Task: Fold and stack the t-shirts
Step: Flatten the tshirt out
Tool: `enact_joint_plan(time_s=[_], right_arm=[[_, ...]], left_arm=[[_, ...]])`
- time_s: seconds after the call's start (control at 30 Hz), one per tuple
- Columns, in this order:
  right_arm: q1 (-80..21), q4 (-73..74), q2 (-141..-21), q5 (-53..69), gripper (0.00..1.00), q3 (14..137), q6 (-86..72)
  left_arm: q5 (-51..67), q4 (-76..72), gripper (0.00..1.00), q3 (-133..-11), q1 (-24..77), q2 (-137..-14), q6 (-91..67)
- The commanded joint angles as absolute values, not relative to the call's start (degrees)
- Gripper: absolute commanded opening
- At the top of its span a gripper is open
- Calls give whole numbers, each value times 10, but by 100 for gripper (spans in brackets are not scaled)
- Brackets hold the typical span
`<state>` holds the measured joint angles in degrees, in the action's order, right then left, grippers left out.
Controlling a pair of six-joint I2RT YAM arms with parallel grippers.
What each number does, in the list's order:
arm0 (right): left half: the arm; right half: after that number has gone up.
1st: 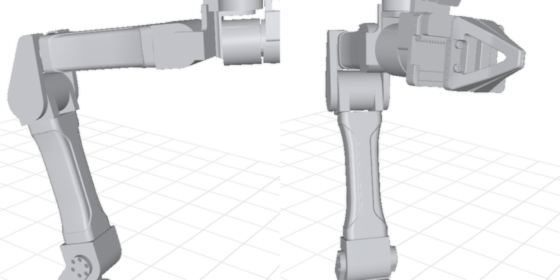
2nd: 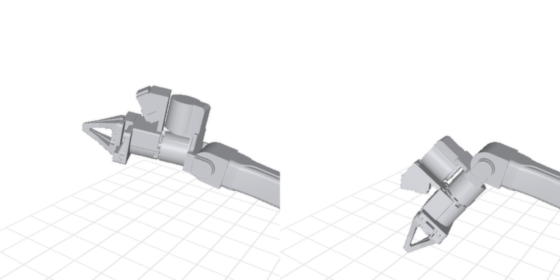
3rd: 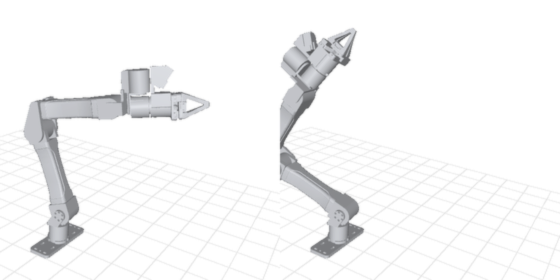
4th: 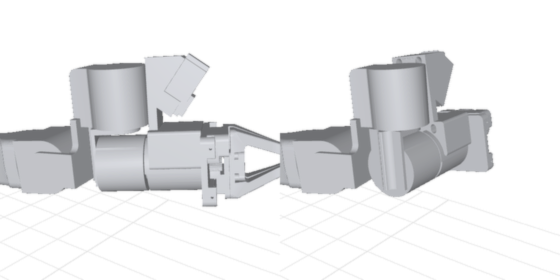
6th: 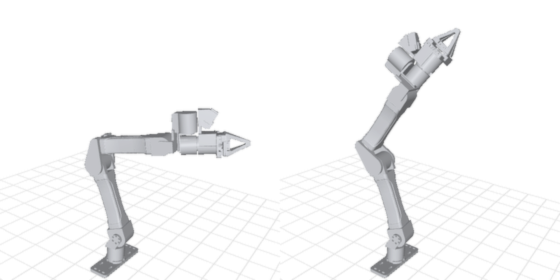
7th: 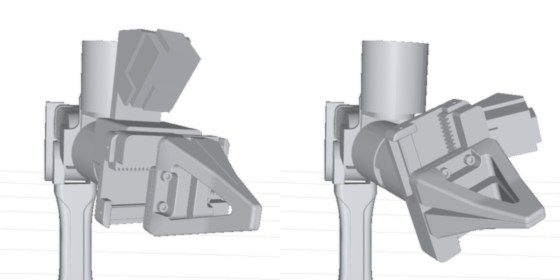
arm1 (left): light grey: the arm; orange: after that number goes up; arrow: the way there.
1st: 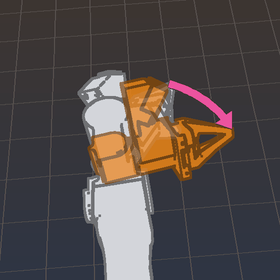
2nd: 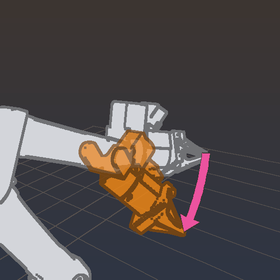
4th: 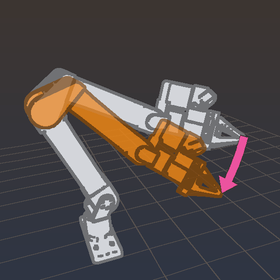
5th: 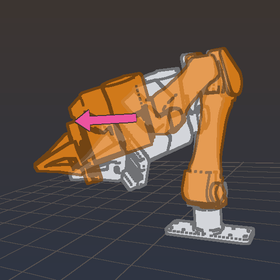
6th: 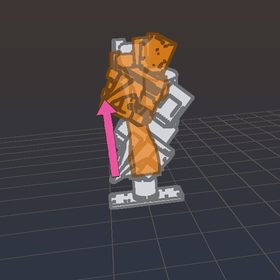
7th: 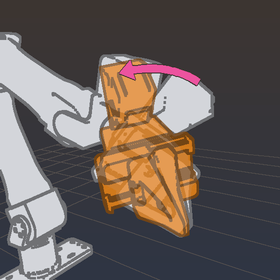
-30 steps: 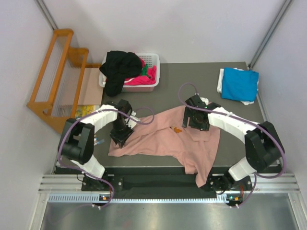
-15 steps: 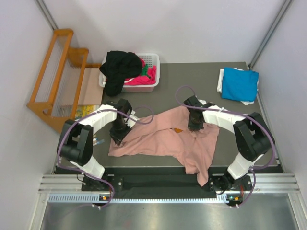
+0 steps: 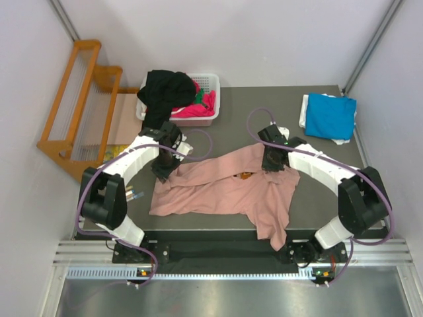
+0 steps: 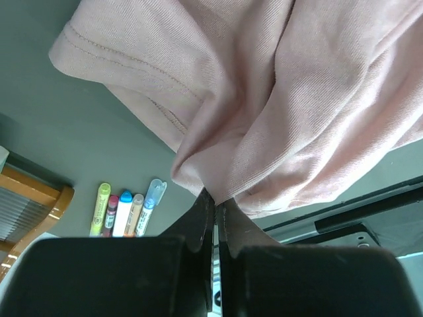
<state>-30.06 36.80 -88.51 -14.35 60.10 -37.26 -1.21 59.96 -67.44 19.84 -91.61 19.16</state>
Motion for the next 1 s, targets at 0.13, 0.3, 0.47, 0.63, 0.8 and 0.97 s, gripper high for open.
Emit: enact_joint_plan(time_s=[0.13, 0.3, 0.47, 0.63, 0.8, 0.97], right_arm=[[-288, 392, -838, -175, 10, 638, -348], [-287, 391, -865, -177, 34, 614, -344], [-285, 373, -890, -181, 70, 584, -350], [-284, 374, -885, -171, 84, 563, -357], [-285, 385, -839, -173, 85, 524, -371], [-282, 401, -816, -206, 86, 515, -380]], left_arm=[[-26, 603, 0, -707, 197, -899, 178], [-29, 601, 0, -708, 197, -897, 179], [-23, 600, 0, -705, 198, -896, 178], [-23, 601, 0, -701, 198, -893, 178], [-26, 593, 0, -687, 198, -894, 181], [-18, 589, 0, -681, 198, -896, 181]])
